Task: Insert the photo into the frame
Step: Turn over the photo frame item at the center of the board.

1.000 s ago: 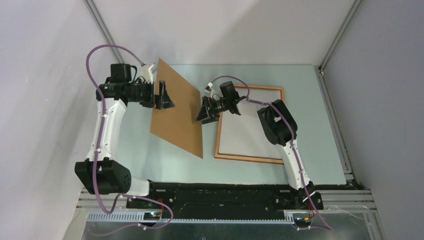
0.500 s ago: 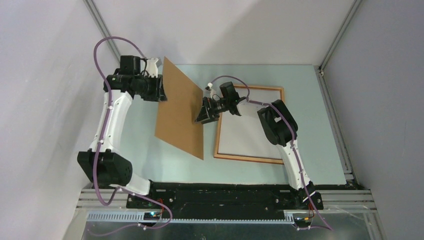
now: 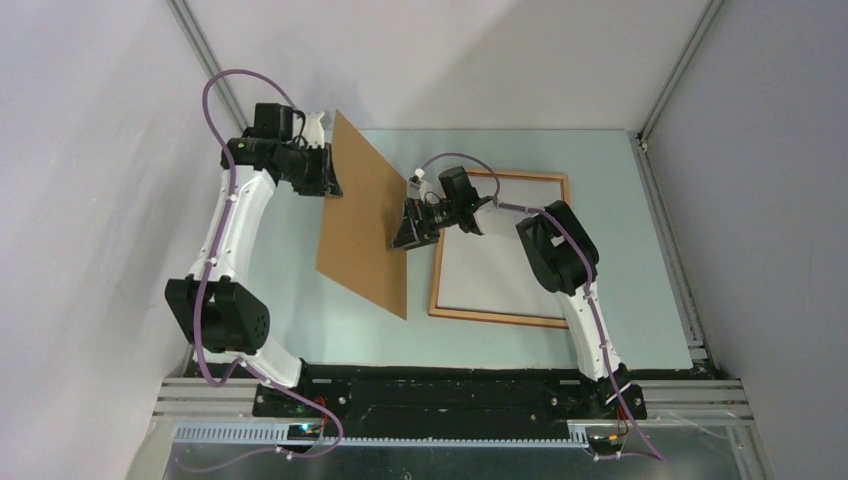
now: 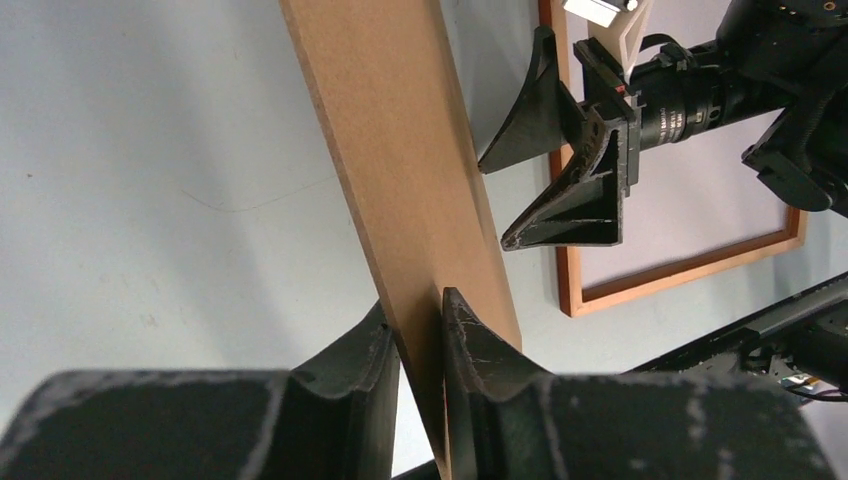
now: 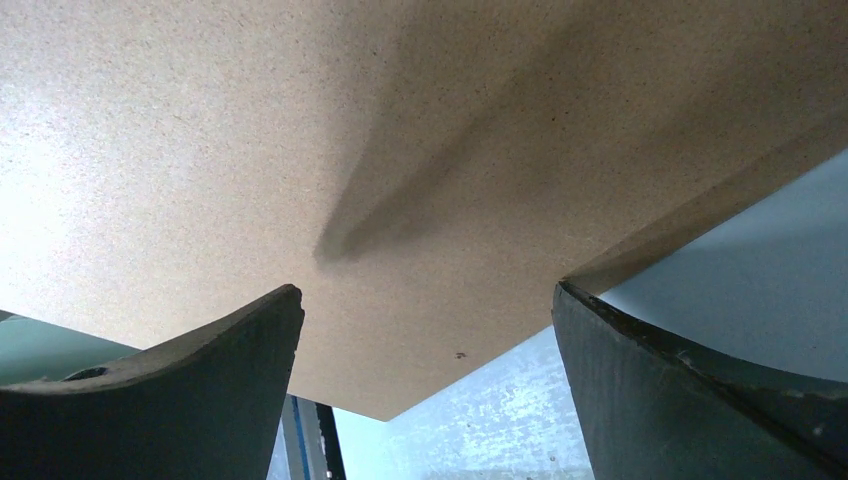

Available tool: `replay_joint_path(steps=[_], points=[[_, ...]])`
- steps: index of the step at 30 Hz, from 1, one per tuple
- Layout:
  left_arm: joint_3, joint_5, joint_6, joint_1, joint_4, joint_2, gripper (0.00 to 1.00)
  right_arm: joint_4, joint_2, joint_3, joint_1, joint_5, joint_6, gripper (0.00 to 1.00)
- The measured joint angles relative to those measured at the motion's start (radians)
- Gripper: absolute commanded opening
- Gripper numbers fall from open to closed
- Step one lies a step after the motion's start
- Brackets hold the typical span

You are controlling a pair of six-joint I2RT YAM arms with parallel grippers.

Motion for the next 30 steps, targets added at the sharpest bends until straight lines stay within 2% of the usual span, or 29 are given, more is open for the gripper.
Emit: replay_joint_path(steps=[3, 8, 10, 11, 14, 22, 30], points=[[0.001, -0.001, -0.011, -0.008, 0.004, 0.000, 0.27, 0.000, -0.002, -0.002, 0.000, 0.002, 0.000, 0.99], [0.001, -0.006, -0.015, -0.008, 0.004, 0.000, 0.22, -0.006, -0.016, -0.014, -0.007, 0.007, -0.001, 1.00], [0.001, -0.008, -0.018, -0.008, 0.004, 0.000, 0.14, -0.014, -0.027, -0.017, -0.013, 0.013, -0.004, 1.00], [0.001, -0.008, -0.025, -0.008, 0.004, 0.000, 0.07, -0.016, -0.033, -0.018, -0.015, 0.015, -0.006, 0.99], [0.009, -0.003, -0.055, -0.011, 0.000, 0.005, 0.00, -0.029, -0.068, -0.027, -0.026, 0.031, -0.011, 0.99], [0.057, -0.006, -0.085, -0.028, -0.046, 0.017, 0.00, -0.045, -0.201, -0.032, -0.062, 0.068, -0.014, 1.00], [0.218, -0.136, -0.034, -0.035, -0.125, 0.043, 0.00, -0.052, -0.300, -0.039, -0.104, 0.096, -0.005, 0.99]])
